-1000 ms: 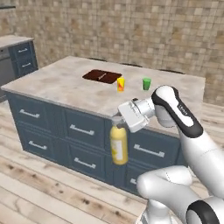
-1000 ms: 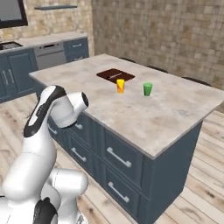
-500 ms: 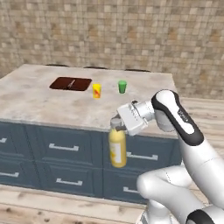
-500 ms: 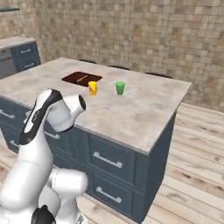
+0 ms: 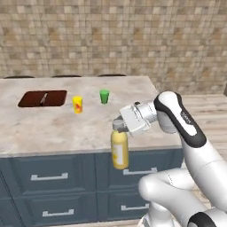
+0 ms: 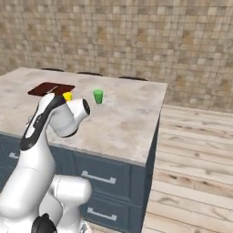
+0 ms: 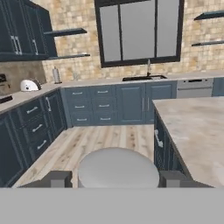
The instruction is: Place the drinks on the dining counter in a tight cluster.
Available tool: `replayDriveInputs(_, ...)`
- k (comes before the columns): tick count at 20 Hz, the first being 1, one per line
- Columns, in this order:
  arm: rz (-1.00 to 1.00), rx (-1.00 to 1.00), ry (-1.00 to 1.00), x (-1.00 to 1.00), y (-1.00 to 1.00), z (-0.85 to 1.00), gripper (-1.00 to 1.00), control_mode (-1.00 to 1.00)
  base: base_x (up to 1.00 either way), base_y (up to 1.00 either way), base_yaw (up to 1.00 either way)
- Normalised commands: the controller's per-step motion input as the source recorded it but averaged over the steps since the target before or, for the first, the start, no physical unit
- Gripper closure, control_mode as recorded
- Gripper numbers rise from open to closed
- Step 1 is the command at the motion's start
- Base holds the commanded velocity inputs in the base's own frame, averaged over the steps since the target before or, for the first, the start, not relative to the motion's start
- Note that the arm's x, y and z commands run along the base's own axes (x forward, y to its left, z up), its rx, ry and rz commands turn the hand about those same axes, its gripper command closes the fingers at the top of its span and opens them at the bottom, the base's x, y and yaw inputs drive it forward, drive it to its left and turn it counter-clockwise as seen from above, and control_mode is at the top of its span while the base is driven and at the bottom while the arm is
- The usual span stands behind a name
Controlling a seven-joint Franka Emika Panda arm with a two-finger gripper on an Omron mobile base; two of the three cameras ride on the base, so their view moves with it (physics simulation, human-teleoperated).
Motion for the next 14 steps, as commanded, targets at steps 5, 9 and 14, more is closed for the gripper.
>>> replayDriveInputs(5, 0.0, 0.0, 0.0, 0.0, 0.0, 0.0, 1.0, 1.0, 0.5, 0.36, -0.43)
replayDriveInputs(9, 0.0, 0.0, 0.0, 0.0, 0.0, 0.0, 1.0, 1.0, 0.44, 0.45, -0.36)
replayDriveInputs(14, 0.0, 0.0, 0.0, 0.0, 0.0, 0.0, 1.0, 1.0, 0.41, 0.35, -0.17)
